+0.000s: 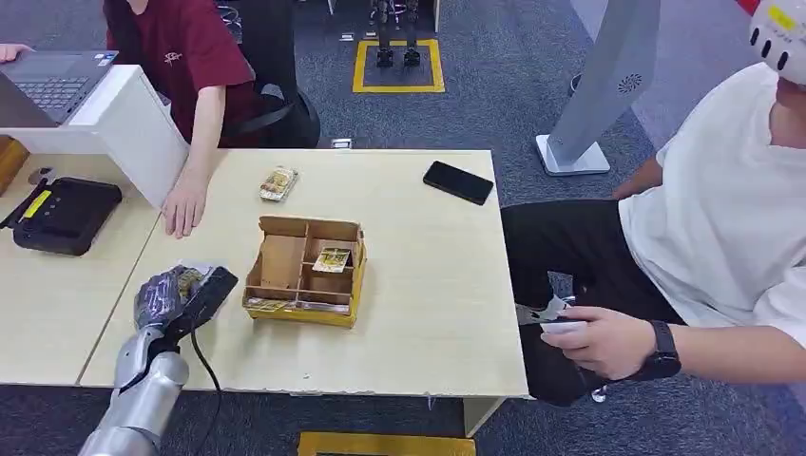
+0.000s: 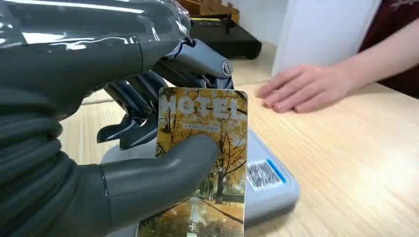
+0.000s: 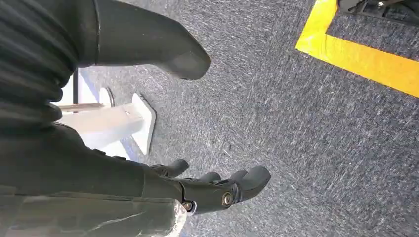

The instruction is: Pass the card to the sensor for recognition and then transmit it.

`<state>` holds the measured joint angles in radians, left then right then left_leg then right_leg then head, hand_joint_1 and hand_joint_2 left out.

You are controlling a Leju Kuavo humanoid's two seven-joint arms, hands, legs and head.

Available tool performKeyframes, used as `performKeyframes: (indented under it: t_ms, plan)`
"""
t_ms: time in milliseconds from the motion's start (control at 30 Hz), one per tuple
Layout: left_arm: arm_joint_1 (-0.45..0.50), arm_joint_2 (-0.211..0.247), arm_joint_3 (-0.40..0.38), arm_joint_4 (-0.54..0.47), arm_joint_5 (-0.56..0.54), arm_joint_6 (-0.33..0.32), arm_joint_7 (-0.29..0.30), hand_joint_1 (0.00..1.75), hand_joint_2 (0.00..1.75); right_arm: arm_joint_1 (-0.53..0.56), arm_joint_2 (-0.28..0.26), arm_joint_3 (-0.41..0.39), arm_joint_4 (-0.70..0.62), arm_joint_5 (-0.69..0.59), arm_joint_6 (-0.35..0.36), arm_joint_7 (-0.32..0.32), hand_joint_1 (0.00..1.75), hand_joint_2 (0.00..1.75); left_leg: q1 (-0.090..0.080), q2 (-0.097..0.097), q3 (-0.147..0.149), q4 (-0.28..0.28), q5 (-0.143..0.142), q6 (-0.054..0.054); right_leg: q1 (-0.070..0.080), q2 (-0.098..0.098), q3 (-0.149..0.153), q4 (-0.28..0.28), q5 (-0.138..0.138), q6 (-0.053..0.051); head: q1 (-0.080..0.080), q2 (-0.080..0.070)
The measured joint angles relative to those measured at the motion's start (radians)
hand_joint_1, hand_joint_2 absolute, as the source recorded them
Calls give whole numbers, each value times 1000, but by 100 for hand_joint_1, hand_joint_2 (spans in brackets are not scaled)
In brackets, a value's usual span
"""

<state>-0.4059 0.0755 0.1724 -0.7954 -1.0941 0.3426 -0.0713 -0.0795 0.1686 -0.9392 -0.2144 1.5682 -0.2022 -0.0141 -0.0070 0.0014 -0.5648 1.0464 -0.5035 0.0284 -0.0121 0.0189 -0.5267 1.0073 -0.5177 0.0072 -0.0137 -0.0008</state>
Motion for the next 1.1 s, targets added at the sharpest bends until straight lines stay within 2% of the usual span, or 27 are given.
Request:
performKeyframes:
  t_ms: [400,533,633,700,767,867,967,1100]
  plan:
    - [1,-5,0,23,-5,6,-3,175,175,1,0,0,0,1,-6,-8,0,175,0,0,0,0,0,0,0,0,0,0,0,0,0,0]
    - [1,-9,0,22,22,-1,-40,175,175,0,0,0,0,1,-10,-8,0,175,0,0,0,0,0,0,0,0,0,0,0,0,0,0]
    - [4,-14,0,-1,99,-64,-95,175,175,1,0,0,0,1,-13,-3,0,175,0,0,0,0,1,0,0,0,0,0,0,0,0,0]
    - [12,-19,0,-32,173,-116,-138,175,175,1,0,0,0,0,-13,-1,0,175,0,0,0,0,1,0,0,0,0,0,1,0,0,0]
    - [21,-27,0,-69,239,-137,-175,175,175,1,0,0,0,0,-13,-1,0,175,0,0,0,0,1,0,0,0,0,0,1,0,0,0]
    - [41,-50,0,-173,361,-88,-241,175,175,3,0,0,0,2,-14,3,0,175,0,-1,-1,0,1,0,0,0,-1,0,1,0,0,0]
    - [50,-69,0,-286,408,-69,-230,175,175,3,0,0,0,2,-14,6,0,175,0,0,-1,0,1,0,0,0,-1,0,1,0,0,0]
    - [47,-77,0,-405,424,-9,-254,175,175,4,0,7,0,2,-13,10,0,175,0,0,-1,0,1,0,0,0,-1,0,1,0,0,0]
